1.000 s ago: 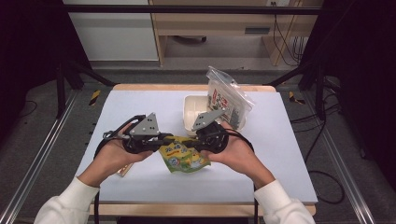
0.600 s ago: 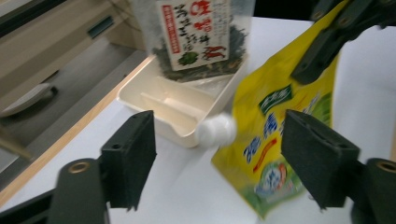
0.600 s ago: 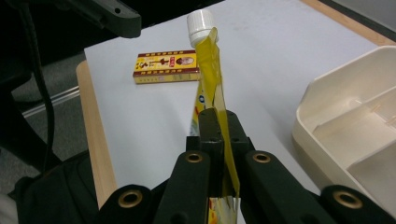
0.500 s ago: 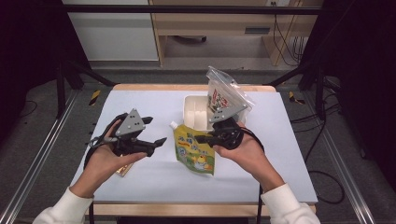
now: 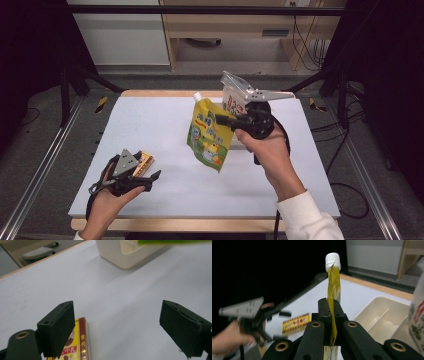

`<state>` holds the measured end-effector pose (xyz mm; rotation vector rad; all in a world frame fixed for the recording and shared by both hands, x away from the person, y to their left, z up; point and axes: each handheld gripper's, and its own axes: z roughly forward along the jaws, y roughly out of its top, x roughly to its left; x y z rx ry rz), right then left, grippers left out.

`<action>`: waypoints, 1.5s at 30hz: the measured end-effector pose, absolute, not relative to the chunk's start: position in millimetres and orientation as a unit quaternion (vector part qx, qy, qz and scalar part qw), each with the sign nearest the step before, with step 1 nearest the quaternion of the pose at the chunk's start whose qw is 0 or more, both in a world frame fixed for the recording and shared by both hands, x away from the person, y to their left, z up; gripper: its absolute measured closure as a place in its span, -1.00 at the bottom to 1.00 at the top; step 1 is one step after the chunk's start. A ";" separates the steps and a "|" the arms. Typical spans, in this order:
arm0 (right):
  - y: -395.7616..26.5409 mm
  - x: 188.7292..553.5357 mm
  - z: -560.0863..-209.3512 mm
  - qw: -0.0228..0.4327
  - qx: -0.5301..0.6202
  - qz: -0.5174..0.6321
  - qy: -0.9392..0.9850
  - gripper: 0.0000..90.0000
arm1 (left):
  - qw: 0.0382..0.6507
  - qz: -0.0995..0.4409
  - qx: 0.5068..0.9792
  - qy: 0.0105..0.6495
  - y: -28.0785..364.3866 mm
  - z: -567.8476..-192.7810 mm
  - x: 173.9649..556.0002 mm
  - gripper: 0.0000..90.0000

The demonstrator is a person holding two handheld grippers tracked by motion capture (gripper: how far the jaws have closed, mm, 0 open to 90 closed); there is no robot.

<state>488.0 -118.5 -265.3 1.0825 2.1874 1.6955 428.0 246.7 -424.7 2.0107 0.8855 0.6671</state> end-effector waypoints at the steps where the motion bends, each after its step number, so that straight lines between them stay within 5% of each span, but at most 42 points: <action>1: -118.3 491.2 -263.0 0.088 0.371 0.572 0.726 1.00 | 0.410 0.265 0.799 0.352 246.7 -424.7 428.0 -0.72; 45: -105.9 553.5 -257.0 0.176 0.465 0.606 0.621 1.00 | 0.393 0.284 0.785 0.385 266.9 -434.2 418.1 -0.73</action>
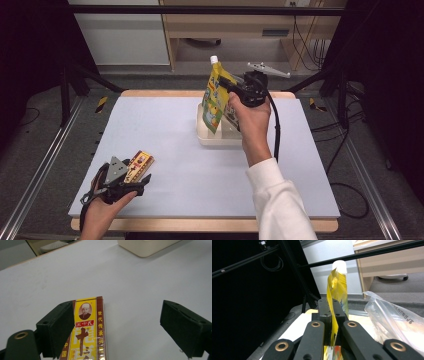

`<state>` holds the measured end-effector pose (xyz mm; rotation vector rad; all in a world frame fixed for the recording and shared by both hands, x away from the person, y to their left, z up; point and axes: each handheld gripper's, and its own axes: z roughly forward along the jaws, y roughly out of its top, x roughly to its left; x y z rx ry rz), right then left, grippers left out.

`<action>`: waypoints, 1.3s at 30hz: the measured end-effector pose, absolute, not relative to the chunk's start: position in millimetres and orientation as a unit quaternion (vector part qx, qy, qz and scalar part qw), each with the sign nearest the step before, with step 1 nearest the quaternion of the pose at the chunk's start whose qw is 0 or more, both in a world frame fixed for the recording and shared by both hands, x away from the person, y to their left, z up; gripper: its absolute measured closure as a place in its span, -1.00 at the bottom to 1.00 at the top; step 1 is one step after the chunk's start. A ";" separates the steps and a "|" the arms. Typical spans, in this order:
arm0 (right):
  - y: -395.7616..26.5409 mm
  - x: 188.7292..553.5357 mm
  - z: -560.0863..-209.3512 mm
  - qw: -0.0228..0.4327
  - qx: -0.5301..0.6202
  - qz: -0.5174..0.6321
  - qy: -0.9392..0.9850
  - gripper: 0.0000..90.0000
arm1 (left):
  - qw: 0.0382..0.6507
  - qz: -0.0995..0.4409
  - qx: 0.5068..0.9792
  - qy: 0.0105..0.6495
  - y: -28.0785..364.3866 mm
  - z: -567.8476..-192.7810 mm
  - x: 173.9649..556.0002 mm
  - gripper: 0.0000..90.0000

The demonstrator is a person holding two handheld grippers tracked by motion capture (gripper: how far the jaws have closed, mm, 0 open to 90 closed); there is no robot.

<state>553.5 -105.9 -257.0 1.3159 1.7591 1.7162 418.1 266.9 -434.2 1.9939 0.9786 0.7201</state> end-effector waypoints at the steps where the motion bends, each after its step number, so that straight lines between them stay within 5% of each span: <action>1: -105.5 554.6 -257.8 0.188 0.465 0.601 0.622 1.00 | 0.393 0.284 0.786 0.385 266.7 -434.0 417.9 -0.73; 39: -101.9 587.4 -288.2 0.249 0.488 0.550 0.631 1.00 | 0.390 0.280 0.789 0.383 263.2 -437.5 417.8 -0.72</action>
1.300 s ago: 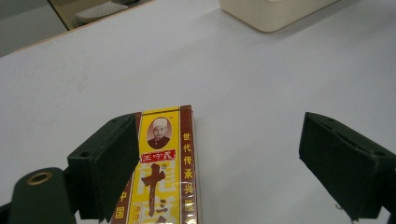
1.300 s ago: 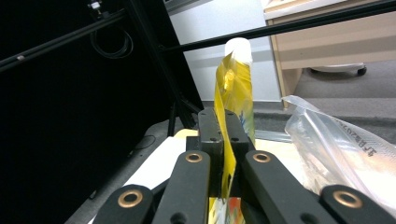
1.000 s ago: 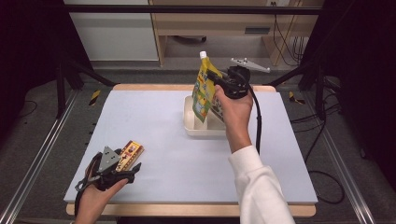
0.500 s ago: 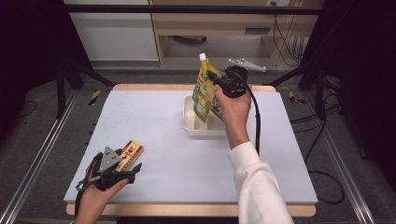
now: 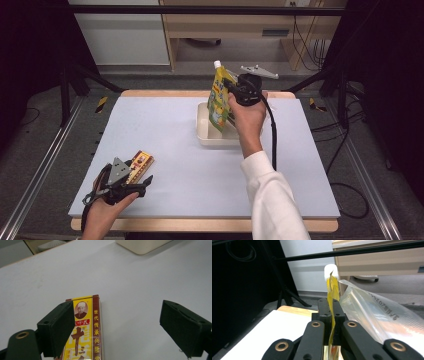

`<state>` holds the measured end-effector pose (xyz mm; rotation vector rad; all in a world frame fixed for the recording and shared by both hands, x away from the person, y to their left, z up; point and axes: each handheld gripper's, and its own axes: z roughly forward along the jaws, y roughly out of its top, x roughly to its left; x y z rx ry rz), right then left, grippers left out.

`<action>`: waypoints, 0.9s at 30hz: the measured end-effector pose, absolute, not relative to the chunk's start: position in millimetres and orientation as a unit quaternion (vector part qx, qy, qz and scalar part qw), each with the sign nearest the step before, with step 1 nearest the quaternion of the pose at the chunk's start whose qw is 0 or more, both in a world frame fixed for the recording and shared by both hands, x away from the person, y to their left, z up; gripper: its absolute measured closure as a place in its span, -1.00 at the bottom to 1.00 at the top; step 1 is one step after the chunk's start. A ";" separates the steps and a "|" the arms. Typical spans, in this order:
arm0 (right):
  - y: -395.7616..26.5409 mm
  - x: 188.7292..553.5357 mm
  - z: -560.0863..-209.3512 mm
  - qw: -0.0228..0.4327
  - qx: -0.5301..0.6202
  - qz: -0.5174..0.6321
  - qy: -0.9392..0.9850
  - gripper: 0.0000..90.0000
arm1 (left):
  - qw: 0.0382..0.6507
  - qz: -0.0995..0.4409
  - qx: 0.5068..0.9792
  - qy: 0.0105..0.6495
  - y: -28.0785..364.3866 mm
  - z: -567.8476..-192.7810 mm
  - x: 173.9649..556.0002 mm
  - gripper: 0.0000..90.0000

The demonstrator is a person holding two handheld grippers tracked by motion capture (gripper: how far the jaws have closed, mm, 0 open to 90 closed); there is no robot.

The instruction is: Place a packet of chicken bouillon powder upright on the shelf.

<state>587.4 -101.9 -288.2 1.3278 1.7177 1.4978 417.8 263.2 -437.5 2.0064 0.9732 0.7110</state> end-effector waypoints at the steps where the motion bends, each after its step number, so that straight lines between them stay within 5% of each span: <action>1: -101.9 587.4 -288.2 0.249 0.488 0.550 0.631 1.00 | 0.390 0.280 0.789 0.383 263.2 -437.5 417.8 -0.72; 27: -85.8 601.8 -316.9 0.255 0.491 0.541 0.634 1.00 | 0.389 0.280 0.793 0.377 261.1 -437.2 417.1 -0.72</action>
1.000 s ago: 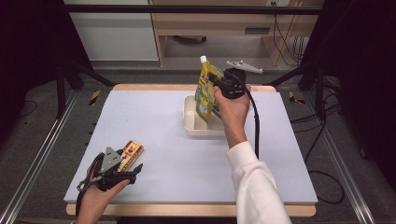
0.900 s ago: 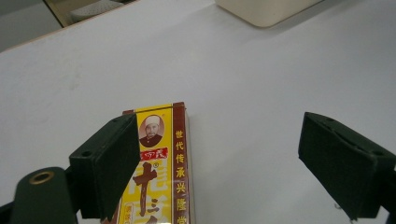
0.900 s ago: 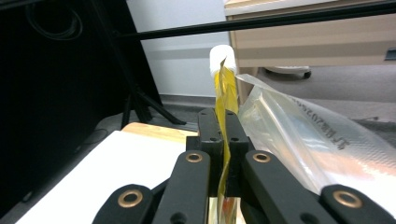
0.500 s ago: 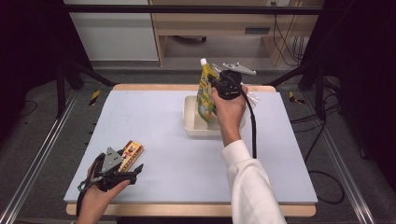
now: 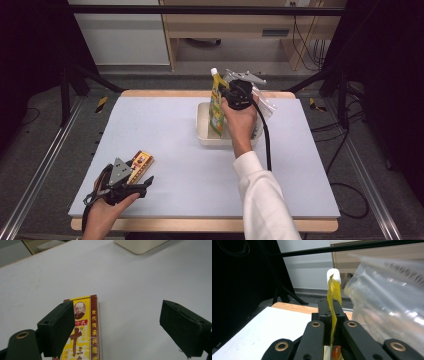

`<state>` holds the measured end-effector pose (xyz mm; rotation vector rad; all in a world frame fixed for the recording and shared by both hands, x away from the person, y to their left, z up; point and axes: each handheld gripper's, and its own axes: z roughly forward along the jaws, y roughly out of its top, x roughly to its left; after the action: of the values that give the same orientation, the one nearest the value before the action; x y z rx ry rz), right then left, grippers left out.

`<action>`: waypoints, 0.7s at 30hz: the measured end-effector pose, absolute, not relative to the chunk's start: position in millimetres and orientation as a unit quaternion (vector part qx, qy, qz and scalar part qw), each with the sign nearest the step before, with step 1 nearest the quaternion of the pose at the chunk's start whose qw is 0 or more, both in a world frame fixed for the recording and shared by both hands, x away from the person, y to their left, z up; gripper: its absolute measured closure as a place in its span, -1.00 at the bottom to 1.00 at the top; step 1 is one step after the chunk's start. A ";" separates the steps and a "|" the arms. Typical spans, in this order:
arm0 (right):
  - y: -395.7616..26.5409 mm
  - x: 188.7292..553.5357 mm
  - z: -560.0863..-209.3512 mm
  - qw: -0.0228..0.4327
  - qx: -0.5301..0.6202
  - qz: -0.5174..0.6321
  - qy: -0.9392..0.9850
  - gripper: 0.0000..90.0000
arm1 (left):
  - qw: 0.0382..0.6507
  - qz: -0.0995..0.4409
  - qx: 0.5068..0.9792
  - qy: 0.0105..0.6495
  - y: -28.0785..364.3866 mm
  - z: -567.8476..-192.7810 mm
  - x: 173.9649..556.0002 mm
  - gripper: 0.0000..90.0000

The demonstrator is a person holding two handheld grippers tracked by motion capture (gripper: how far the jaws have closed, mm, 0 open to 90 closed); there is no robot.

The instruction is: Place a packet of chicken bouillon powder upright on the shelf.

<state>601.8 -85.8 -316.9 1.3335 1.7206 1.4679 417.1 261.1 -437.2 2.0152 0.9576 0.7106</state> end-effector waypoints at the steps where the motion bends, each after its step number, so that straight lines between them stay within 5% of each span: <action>1: -85.9 602.4 -318.9 0.255 0.490 0.541 0.634 1.00 | 0.389 0.280 0.793 0.377 261.0 -437.2 417.0 -0.72; 13: -87.5 608.2 -321.1 0.262 0.483 0.549 0.630 1.00 | 0.389 0.279 0.793 0.377 261.0 -437.5 417.3 -0.72; 21: -81.8 595.1 -318.9 0.321 0.439 0.567 0.618 1.00 | 0.387 0.280 0.794 0.375 259.8 -437.8 417.0 -0.72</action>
<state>595.1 -81.8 -318.9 1.1539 1.6234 1.4905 417.0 259.8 -437.8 2.0215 0.9543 0.7123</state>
